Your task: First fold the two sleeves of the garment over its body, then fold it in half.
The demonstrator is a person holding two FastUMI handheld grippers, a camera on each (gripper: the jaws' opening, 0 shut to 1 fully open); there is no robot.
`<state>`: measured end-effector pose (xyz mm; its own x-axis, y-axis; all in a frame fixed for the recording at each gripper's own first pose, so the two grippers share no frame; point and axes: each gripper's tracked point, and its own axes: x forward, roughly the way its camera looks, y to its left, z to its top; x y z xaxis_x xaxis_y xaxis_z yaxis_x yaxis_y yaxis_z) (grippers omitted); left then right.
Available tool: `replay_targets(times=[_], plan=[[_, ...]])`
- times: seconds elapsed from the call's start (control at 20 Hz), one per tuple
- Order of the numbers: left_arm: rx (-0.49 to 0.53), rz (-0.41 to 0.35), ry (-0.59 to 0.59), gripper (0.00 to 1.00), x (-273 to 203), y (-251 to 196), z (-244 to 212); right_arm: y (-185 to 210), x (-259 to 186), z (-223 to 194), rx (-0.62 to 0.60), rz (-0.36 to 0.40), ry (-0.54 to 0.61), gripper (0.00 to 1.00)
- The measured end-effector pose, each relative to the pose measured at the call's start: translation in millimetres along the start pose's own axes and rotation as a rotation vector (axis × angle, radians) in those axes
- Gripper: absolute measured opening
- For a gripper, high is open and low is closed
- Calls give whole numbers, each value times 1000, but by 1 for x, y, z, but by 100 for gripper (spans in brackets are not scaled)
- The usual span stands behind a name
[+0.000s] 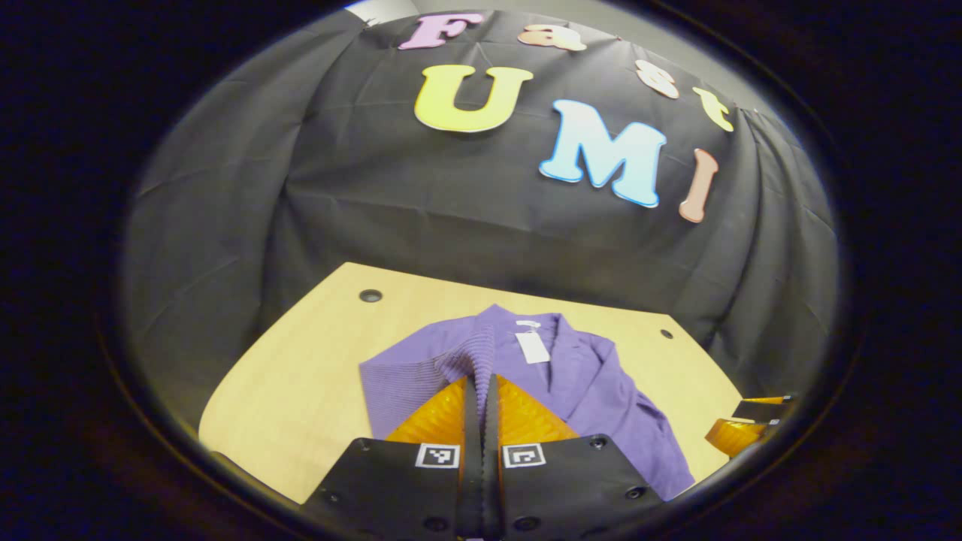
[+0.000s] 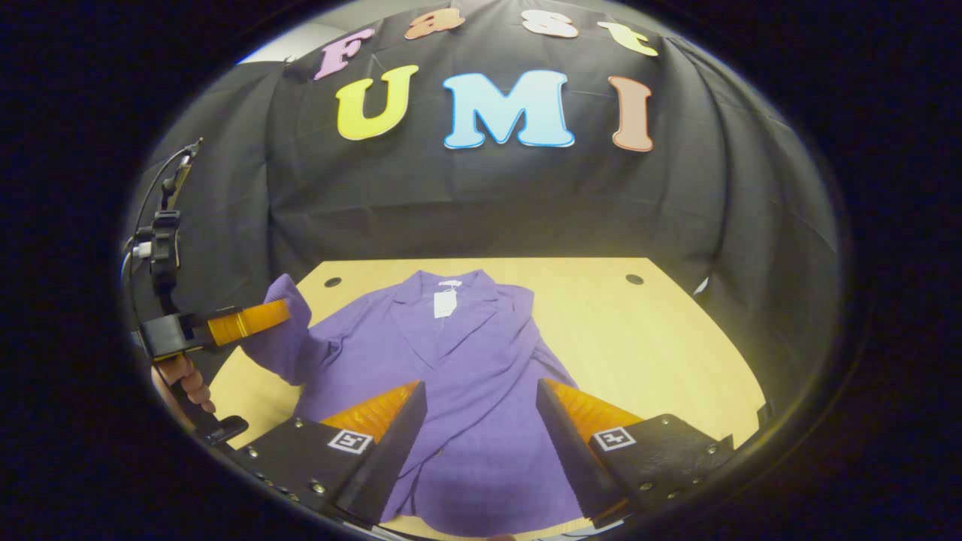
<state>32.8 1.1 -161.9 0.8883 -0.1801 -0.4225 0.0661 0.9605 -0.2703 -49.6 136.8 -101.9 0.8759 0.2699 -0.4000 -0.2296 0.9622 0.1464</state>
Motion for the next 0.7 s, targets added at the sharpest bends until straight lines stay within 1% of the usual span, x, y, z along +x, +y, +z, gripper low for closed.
replay_targets(times=[0.2,0.35,0.5,0.7], plan=[[37,-107,24,7,0,-70,-12,-31,-12,-3,20,-32,-12,91],[60,-169,47,7,1,-112,-25,-50,-18,-15,39,-54,-5,91],[82,-217,92,7,0,-147,-50,-67,-28,-27,64,-75,2,91],[142,-266,152,7,6,-184,-93,-84,-43,-50,89,-103,22,91]])
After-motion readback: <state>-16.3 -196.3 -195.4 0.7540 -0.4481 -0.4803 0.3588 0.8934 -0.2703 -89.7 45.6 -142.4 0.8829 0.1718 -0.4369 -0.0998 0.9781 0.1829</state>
